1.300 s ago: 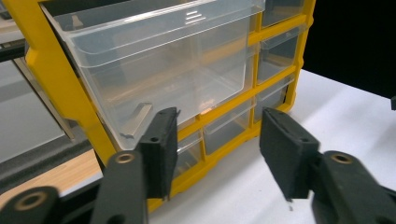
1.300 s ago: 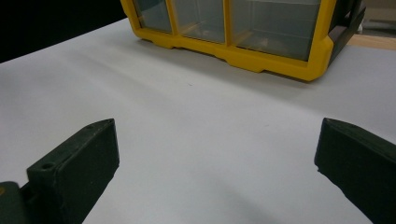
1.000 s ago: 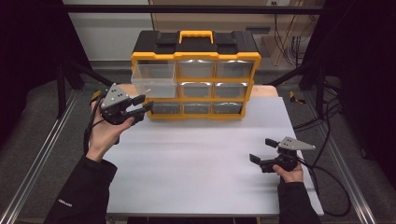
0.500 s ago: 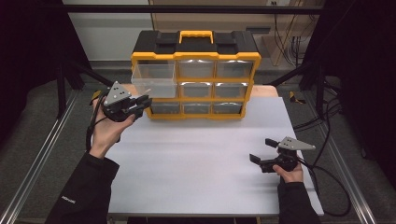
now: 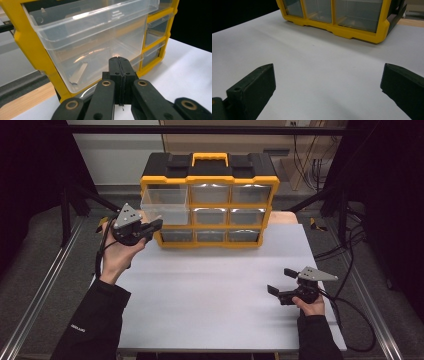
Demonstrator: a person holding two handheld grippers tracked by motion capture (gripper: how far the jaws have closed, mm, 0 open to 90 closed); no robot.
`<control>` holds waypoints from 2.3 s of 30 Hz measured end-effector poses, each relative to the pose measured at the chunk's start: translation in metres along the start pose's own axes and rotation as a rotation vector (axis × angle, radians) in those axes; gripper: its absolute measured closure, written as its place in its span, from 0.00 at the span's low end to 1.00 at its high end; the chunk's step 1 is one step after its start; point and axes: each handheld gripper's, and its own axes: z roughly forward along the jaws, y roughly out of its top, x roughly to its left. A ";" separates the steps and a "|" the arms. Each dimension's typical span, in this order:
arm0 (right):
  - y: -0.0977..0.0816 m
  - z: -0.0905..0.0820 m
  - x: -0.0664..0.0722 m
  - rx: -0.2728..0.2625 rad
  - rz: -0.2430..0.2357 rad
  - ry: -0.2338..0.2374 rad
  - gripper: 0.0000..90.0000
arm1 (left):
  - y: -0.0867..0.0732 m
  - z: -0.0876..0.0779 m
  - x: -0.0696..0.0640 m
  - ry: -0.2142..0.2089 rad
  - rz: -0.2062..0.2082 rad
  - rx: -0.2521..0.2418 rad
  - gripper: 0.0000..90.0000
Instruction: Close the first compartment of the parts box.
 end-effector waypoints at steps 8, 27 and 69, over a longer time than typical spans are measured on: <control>0.000 0.000 0.000 -0.002 0.002 0.000 0.01 | 0.004 0.004 0.002 0.004 0.003 -0.006 1.00; 0.000 -0.001 0.000 -0.006 0.004 0.000 0.01 | 0.011 0.010 0.006 0.011 0.010 -0.004 1.00; 0.000 -0.001 0.000 -0.006 0.003 0.000 0.01 | 0.024 0.034 0.022 0.043 0.038 0.027 1.00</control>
